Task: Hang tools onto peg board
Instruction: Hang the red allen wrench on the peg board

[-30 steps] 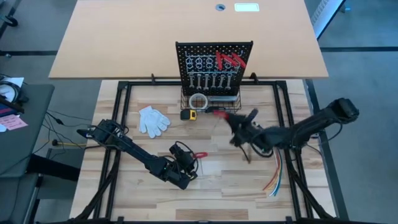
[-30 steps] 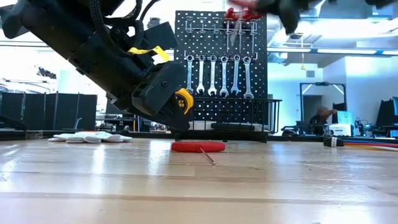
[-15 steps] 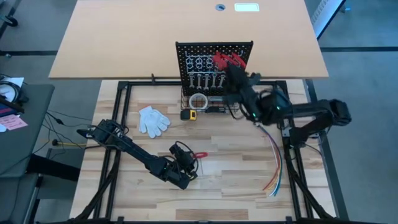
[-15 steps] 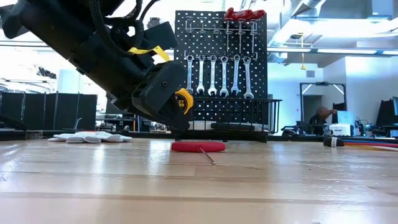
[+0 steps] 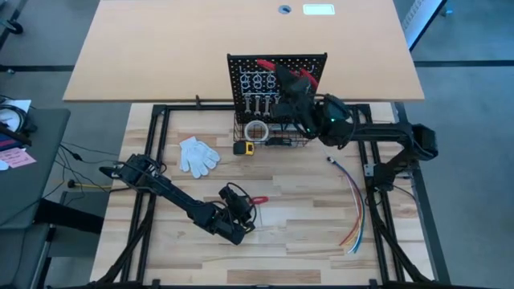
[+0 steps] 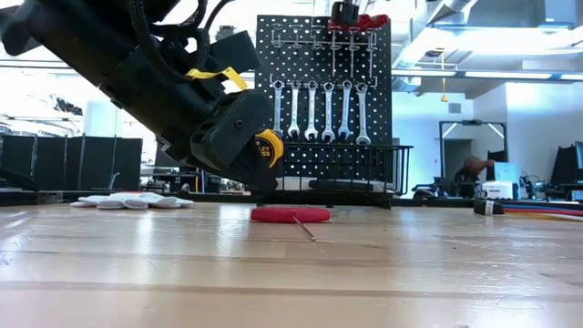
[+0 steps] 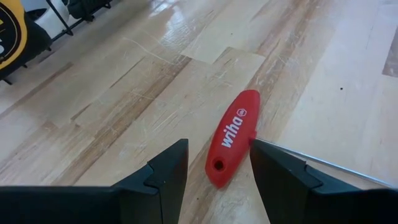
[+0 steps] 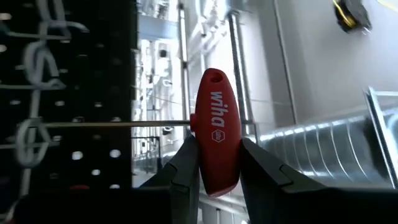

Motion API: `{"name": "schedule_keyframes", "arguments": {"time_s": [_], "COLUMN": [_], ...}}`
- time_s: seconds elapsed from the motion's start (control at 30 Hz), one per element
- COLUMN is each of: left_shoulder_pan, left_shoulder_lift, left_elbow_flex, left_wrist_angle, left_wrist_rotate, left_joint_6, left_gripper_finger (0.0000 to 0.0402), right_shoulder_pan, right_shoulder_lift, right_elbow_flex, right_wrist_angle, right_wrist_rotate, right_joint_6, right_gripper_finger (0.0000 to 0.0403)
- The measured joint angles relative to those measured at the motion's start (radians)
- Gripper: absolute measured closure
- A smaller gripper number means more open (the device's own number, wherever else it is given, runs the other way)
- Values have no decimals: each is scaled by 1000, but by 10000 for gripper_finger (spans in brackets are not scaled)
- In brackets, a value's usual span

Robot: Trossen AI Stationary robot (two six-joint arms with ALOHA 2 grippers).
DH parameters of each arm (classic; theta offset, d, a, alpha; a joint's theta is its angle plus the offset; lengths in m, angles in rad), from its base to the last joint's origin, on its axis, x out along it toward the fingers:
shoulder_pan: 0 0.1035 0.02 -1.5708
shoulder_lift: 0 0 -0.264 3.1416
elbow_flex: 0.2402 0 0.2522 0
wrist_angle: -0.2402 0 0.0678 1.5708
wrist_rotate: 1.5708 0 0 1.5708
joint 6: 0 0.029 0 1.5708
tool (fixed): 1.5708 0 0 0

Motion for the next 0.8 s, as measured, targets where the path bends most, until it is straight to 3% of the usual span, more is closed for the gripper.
{"name": "schedule_keyframes", "arguments": {"time_s": [0.5, 0.8], "left_shoulder_pan": [0, 0], "left_shoulder_lift": [0, 0], "left_elbow_flex": [0, 0], "left_wrist_angle": [1, 2], "left_wrist_rotate": [0, 0], "left_joint_6": [3, 2], "left_gripper_finger": [231, 231], "right_shoulder_pan": [18, 1], "right_shoulder_lift": [-66, -82], "right_elbow_flex": [0, 0], "right_wrist_angle": [37, -204], "right_wrist_rotate": [23, 27], "right_joint_6": [67, 175], "right_gripper_finger": [314, 314]}}
